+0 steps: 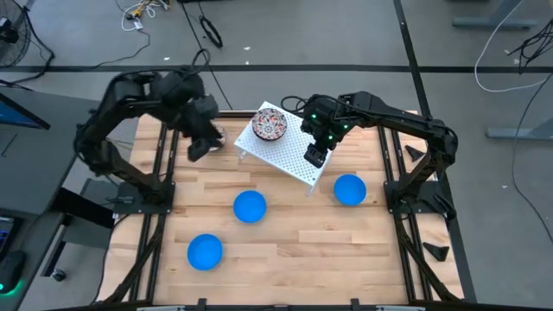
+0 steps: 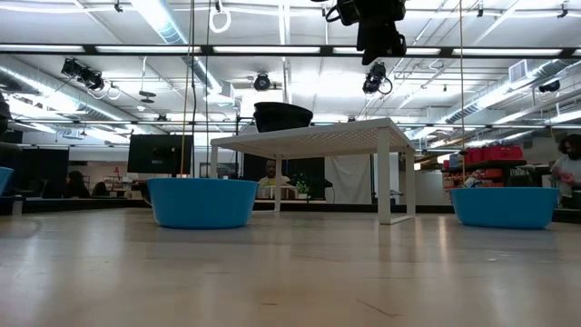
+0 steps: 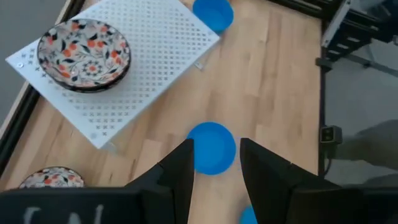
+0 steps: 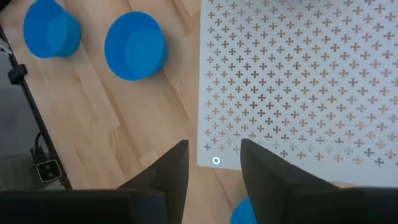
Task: Pick & Place Mini bowls
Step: Stack the white patterned bowl on top of the other white patterned bowls on the shelf
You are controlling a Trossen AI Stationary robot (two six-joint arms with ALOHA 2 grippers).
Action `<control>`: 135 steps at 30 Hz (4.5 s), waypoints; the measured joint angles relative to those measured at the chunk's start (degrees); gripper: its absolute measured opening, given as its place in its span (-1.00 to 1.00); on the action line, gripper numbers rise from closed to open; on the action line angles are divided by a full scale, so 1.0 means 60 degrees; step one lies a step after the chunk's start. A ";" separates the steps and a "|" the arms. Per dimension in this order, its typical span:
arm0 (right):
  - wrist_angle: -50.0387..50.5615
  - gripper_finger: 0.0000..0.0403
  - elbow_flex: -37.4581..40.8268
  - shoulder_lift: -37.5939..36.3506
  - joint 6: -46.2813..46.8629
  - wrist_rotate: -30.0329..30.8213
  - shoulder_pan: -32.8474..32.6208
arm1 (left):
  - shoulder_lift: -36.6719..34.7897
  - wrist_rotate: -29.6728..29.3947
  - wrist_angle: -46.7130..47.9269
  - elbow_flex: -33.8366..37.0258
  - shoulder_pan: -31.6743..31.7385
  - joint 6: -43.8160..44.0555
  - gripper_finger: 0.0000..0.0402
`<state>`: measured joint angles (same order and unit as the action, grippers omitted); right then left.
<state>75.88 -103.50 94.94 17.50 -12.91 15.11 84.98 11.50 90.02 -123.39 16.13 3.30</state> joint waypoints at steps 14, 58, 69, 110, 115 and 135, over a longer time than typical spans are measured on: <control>-0.0015 -0.28 0.0000 0.0000 0.0242 -0.0004 -0.0210 | -0.0351 -0.1361 -0.0001 0.0004 0.1123 -0.1193 -0.33; -0.0007 -0.28 0.0000 0.0000 0.0227 -0.0004 -0.0248 | -0.0338 -0.0557 -0.1347 0.5154 0.5838 -0.2887 -0.33; -0.0120 -0.28 0.0000 0.0000 0.0248 -0.0004 -0.0251 | -0.0657 -0.1004 -0.2104 0.7707 0.5274 -0.4278 -0.33; -0.0146 -0.28 0.0000 0.0000 0.0434 -0.0004 -0.0284 | -0.0115 -0.1750 -0.7766 1.2504 0.4399 -0.6202 -0.40; -0.0153 -0.28 0.0000 0.0000 0.0470 -0.0001 -0.0355 | 0.0466 -0.2183 -0.8165 1.2717 0.4410 -0.6162 -0.41; -0.0525 -0.28 0.0000 0.0000 0.0506 -0.0004 -0.0938 | 0.0498 -0.2480 -0.8490 1.2614 0.4399 -0.5884 -0.81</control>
<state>72.73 -103.50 94.94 20.53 -12.93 9.48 87.96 -3.37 39.08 -47.71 42.52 -32.00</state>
